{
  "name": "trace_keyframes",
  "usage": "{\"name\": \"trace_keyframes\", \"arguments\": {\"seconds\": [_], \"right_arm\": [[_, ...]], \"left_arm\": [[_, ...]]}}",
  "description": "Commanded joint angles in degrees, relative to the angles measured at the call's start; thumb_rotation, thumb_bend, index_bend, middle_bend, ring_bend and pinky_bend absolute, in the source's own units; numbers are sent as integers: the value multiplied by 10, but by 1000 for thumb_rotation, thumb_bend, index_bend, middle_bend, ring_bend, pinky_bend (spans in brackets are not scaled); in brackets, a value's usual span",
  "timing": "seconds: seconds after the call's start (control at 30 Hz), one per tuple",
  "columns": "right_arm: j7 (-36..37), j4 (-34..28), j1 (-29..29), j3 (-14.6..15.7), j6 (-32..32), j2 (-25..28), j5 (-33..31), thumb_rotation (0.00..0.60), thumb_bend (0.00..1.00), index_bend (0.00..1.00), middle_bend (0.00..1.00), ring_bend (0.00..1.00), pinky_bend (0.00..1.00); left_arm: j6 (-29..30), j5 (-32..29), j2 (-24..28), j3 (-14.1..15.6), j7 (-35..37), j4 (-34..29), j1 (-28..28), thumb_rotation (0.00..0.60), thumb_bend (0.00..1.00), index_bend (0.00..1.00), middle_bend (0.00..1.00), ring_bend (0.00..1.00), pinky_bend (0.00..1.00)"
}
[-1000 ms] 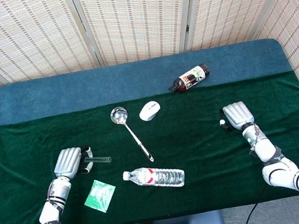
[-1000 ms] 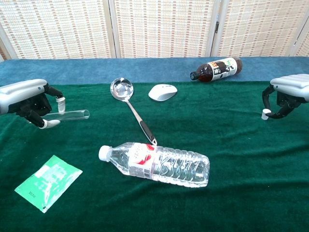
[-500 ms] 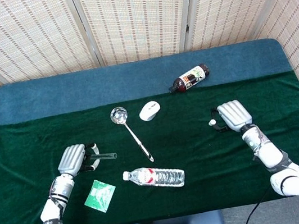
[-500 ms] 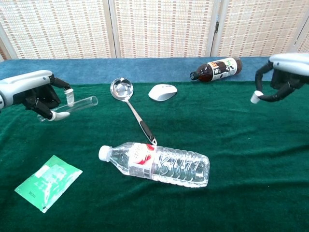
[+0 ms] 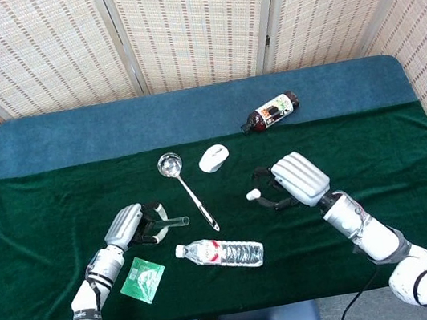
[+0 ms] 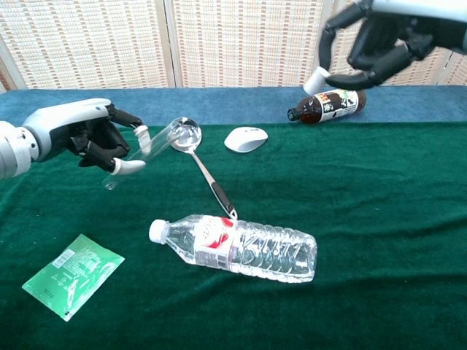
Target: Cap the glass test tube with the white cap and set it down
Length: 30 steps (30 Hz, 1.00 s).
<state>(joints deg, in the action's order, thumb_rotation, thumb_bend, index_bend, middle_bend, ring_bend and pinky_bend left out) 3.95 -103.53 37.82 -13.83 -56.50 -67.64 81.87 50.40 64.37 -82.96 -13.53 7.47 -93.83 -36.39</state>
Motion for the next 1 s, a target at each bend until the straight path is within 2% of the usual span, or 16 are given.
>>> {"name": "trace_keyframes", "arguments": {"seconds": [0.03,0.5,1.0], "right_arm": [[-6,-19,14,-7,6,1,2,521,636,694,1000,1000,1000],[-54,-37,58,-4,34,-34,-19,520,637,702,1000,1000,1000],[-78,-19,87,-2,46,-64,-43,521,638,704,1000,1000,1000]], "left_arm": [[-13,2,2,-4,20,-10,-6,600,478,677,973,969,896],[-68,-22,1,-17,94,-22,-27,600,486,677,973,969,896],[-55,-32,-7,-14,81,-26,-37,600,490,677,973,969,897]]}}
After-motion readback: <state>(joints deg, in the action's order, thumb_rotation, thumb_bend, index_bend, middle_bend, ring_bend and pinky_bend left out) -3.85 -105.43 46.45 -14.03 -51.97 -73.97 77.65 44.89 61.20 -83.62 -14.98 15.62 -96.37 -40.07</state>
